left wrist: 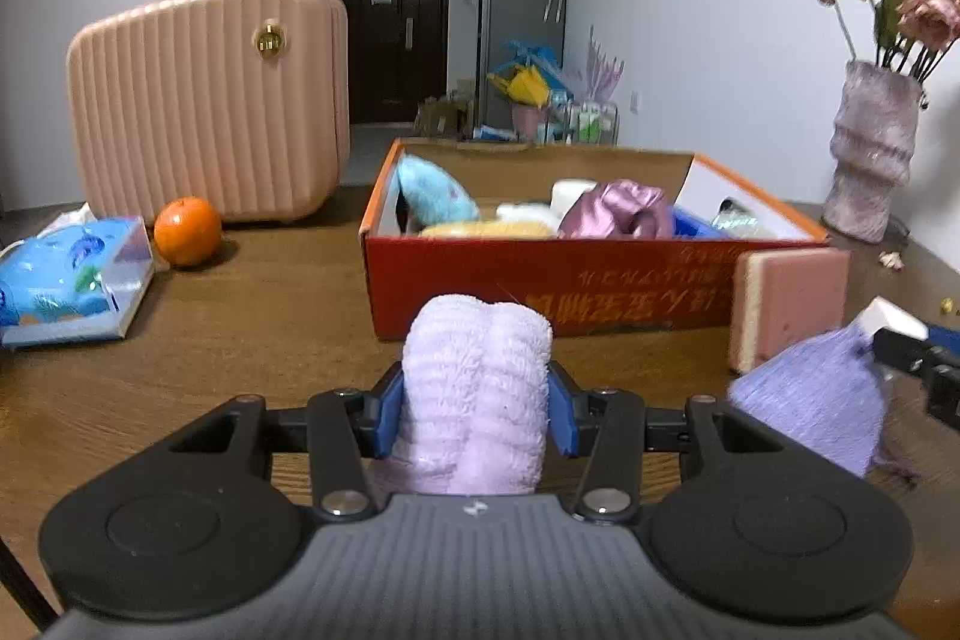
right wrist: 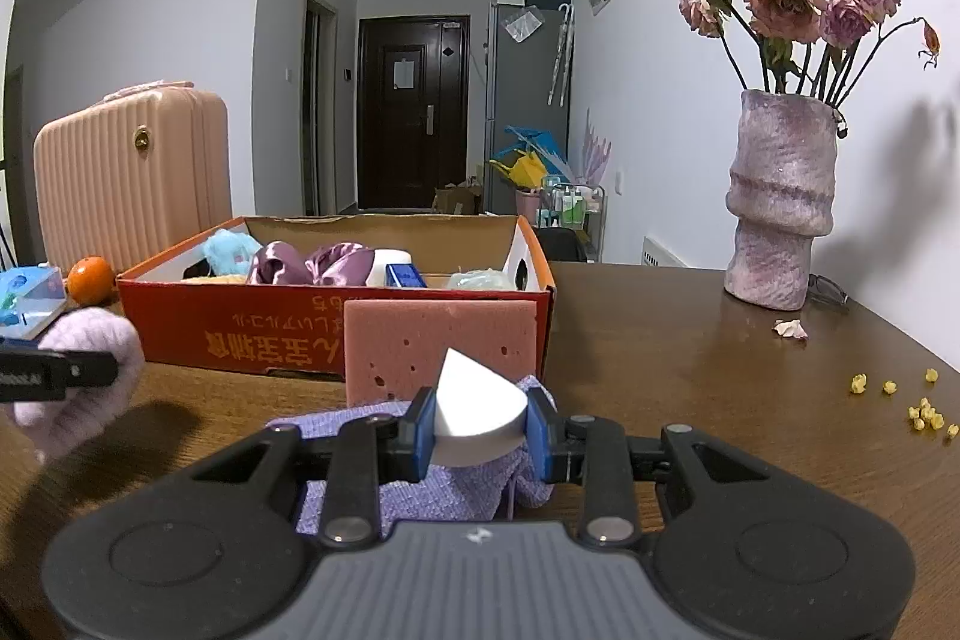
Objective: Organize soft objects
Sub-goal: 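Carry the towel roll and foam wedge toward the cardboard box with both tools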
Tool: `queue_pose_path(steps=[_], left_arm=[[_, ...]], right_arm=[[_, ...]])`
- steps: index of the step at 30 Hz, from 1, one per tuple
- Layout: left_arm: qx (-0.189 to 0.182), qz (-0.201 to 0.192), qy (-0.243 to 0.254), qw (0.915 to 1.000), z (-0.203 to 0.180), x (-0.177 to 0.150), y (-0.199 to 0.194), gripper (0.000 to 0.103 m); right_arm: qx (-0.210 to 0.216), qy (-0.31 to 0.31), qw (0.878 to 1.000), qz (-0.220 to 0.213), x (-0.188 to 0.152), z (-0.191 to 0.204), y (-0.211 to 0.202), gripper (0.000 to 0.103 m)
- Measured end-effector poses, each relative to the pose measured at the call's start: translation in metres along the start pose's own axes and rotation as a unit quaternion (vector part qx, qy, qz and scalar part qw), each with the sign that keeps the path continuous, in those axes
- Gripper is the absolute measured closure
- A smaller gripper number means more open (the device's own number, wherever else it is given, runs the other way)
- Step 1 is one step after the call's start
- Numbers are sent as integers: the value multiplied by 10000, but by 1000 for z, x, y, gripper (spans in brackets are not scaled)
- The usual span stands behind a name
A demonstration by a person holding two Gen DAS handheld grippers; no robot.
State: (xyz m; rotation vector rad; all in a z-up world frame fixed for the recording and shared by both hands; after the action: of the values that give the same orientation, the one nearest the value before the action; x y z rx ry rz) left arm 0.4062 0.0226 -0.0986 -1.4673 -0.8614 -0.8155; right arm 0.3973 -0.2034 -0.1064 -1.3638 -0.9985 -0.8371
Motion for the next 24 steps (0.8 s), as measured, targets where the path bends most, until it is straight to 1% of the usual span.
queue_pose_path(steps=[5,10,20,24], left_arm=[[-71,-226,-48,9997,-12,7,-19,55],[-114,-407,-27,9991,-24,12,-33,55],[-118,-621,-112,9979,-41,22,-46,56],[-123,-701,-80,9974,-47,26,-49,56]], right_arm=[[32,50,10000,-48,2,-1,-2,73],[115,111,9997,-183,6,-1,-7,73],[295,215,9974,-614,22,3,-26,73],[327,279,9966,-697,26,2,-29,73]])
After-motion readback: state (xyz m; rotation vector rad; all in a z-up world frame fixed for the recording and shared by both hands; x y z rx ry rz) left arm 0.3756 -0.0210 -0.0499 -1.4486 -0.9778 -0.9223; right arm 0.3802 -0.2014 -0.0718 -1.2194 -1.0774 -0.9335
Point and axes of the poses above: each gripper's, at about its wrist camera, not at the fingertips, and y roughly the way its jaws point, z to its left, x to its top, the point moved 8 cm from there along y, roughly the way its jaws point, and after that the axes turned 5 degrees about -x, right-handed, at the moved point
